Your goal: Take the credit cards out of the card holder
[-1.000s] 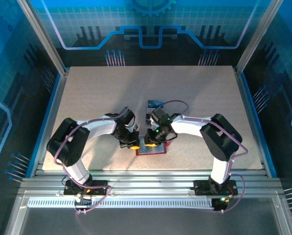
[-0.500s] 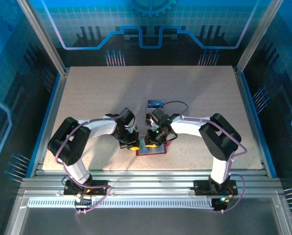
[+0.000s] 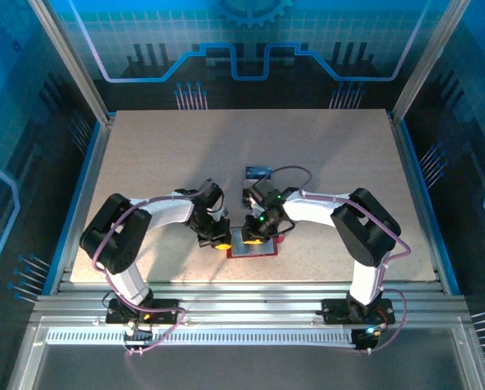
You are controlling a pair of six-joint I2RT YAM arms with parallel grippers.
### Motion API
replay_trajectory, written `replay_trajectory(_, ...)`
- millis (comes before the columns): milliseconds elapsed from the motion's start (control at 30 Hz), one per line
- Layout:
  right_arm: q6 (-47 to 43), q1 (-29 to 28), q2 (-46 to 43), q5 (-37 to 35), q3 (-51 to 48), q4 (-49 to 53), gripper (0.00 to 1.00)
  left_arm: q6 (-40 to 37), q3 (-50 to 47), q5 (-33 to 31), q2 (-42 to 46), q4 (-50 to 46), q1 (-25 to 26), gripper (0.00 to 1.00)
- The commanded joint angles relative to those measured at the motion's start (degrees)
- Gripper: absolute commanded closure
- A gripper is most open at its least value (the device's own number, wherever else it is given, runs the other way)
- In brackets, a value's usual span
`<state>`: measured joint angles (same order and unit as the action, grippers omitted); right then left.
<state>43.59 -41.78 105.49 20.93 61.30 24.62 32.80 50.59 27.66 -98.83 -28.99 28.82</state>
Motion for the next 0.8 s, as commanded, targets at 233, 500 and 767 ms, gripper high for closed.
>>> replay_trajectory(233,-1.2,0.4,0.1,-4.5,0.1,5.0,0.79,-4.3,-2.3,-1.7,-3.6,-2.3,-3.0,1.00)
replay_trajectory(500,-1.4,0.4,-1.0,-6.2,0.4,6.0,0.79,-3.9,-2.5,-1.1,-3.5,-1.9,-3.0,1.00)
replay_trajectory(767,0.2,0.2,-0.5,-2.7,-0.9,1.8,0.79,-1.6,0.1,0.3,1.0,-2.5,-3.0,1.00)
